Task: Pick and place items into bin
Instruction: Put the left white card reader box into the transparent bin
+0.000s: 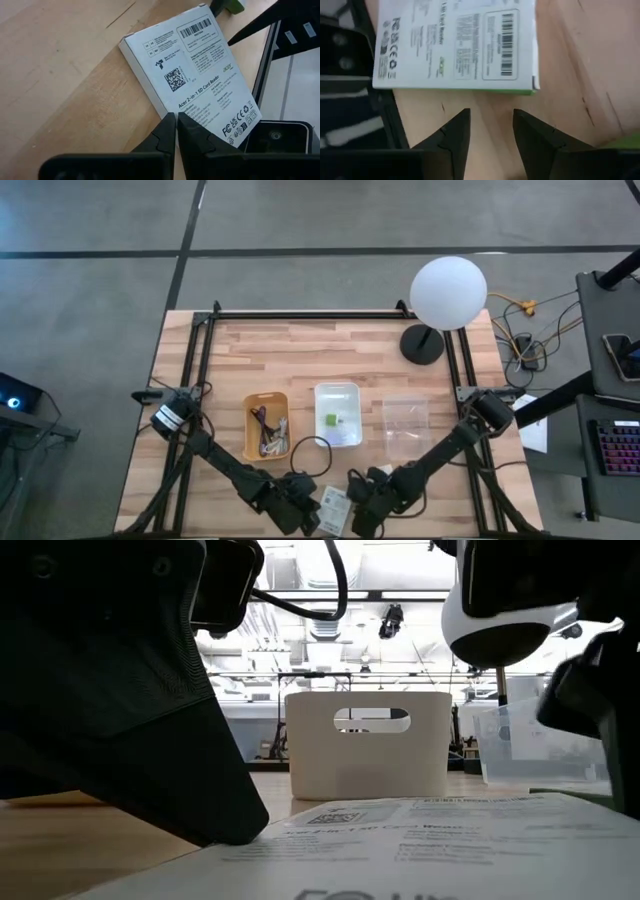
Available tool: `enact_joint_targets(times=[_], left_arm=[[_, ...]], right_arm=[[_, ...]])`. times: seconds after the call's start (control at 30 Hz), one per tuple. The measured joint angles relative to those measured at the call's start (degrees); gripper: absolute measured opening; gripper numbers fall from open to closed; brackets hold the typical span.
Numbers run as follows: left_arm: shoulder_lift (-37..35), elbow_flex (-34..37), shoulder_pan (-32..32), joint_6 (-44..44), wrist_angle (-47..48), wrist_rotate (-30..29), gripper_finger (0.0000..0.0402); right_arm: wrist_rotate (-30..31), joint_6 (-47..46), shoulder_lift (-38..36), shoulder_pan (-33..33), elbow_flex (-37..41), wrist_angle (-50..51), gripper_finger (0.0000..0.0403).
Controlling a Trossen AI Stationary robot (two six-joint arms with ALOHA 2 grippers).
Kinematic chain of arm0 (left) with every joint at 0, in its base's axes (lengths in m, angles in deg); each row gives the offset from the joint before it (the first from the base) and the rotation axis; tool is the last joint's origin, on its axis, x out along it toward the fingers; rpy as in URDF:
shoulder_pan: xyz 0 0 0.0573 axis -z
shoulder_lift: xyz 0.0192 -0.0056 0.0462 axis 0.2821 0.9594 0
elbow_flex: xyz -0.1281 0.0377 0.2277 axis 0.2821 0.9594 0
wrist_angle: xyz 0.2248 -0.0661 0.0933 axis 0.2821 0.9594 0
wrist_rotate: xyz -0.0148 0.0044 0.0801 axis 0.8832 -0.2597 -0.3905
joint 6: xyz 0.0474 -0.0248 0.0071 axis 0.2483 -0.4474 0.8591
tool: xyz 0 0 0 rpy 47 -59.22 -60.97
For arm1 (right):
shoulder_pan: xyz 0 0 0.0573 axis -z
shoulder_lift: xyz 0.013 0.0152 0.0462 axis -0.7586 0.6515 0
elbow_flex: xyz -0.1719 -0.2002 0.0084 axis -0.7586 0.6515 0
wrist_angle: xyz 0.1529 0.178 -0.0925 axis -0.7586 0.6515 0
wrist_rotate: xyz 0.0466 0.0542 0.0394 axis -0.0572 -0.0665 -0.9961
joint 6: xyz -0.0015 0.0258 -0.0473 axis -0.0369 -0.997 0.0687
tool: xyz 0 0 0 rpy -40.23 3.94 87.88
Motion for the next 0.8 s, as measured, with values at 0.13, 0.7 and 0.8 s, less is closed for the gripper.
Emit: enact_joint_targets(times=[0.13, 0.7, 0.8], left_arm=[[0.0, 0.1, 0.0, 0.0, -0.1, 0.0, 0.0000], [0.0, 0.7, 0.6, -1.2, 1.4, 0.3, 0.0000], [0.0, 0.7, 0.7, -1.2, 0.9, 1.8, 0.0000]], right_arm=[[-1.3, -4.0, 0.0, 0.6, 0.1, -1.9, 0.0137], [-3.0, -5.4, 0.0, 5.8, 1.0, -13.2, 0.0137], [-1.2, -5.2, 0.0, 7.0, 1.0, -15.9, 0.0137]])
